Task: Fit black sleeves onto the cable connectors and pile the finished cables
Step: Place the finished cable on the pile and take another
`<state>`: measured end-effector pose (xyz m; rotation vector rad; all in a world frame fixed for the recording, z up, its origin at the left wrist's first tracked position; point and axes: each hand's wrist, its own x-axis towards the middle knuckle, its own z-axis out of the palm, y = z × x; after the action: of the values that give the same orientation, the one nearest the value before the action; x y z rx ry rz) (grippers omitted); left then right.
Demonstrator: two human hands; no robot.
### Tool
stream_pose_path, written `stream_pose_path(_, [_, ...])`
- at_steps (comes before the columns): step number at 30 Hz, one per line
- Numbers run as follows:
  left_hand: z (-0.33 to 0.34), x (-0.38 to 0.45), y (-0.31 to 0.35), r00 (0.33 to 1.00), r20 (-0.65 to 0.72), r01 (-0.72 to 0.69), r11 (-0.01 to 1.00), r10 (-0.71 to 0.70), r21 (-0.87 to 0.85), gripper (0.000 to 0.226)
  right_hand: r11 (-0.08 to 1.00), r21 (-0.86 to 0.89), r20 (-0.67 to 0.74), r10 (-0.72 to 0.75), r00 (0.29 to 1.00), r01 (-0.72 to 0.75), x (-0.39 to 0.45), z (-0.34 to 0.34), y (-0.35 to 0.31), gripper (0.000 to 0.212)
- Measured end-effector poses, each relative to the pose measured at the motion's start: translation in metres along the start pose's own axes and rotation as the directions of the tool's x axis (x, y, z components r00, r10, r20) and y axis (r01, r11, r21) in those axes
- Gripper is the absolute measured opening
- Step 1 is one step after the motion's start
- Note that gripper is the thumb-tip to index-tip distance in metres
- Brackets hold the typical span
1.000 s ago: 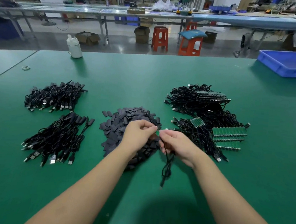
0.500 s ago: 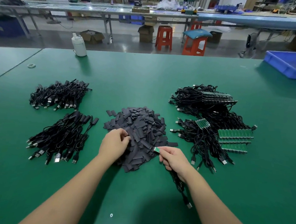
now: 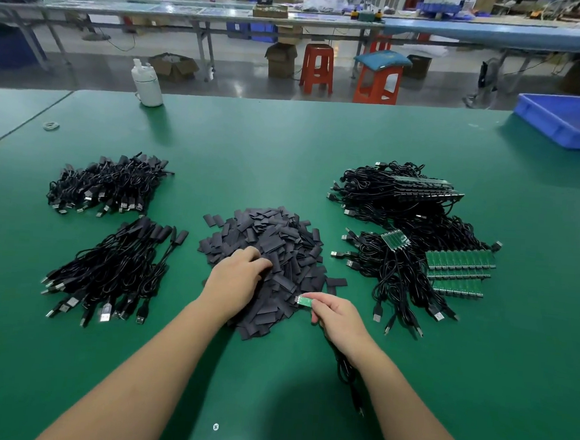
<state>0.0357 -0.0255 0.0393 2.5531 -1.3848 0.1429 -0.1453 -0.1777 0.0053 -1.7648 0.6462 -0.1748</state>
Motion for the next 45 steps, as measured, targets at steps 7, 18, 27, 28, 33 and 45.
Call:
stream_pose_path(7, [-0.005, 0.003, 0.002, 0.994, -0.101, -0.055, 0.997, 0.049, -0.057, 0.012, 0.995, 0.102, 0.07, -0.015, 0.997, 0.008, -0.001, -0.003, -0.001, 0.026])
stream_pose_path(18, [0.0, -0.04, 0.048, 0.948, 0.133, 0.284, 0.587, -0.287, -0.758, 0.028, 0.977, 0.212, 0.183, -0.006, 0.983, -0.033, -0.002, -0.008, -0.006, 0.012])
stream_pose_path(27, [0.022, -0.077, 0.059, 0.933, -0.045, 0.234, 0.698, -0.357, -0.677, 0.024, 0.984, 0.172, 0.236, 0.007, 0.972, -0.049, -0.002, -0.01, -0.007, 0.013])
stream_pose_path(28, [0.025, -0.081, 0.061, 0.92, -0.068, 0.237, 0.686, -0.386, -0.688, 0.023, 0.984, 0.169, 0.241, 0.007, 0.97, -0.049, -0.002, -0.011, -0.007, 0.014])
stream_pose_path(33, [0.026, -0.087, 0.068, 0.9, -0.113, 0.221, 0.665, -0.421, -0.713, 0.019, 0.988, 0.147, 0.28, 0.012, 0.96, -0.055, -0.001, -0.012, -0.01, 0.014])
stream_pose_path(45, [0.026, -0.09, 0.072, 0.912, -0.129, 0.207, 0.708, -0.389, -0.675, 0.022, 0.99, 0.127, 0.32, 0.011, 0.947, -0.054, -0.003, -0.01, -0.013, 0.013])
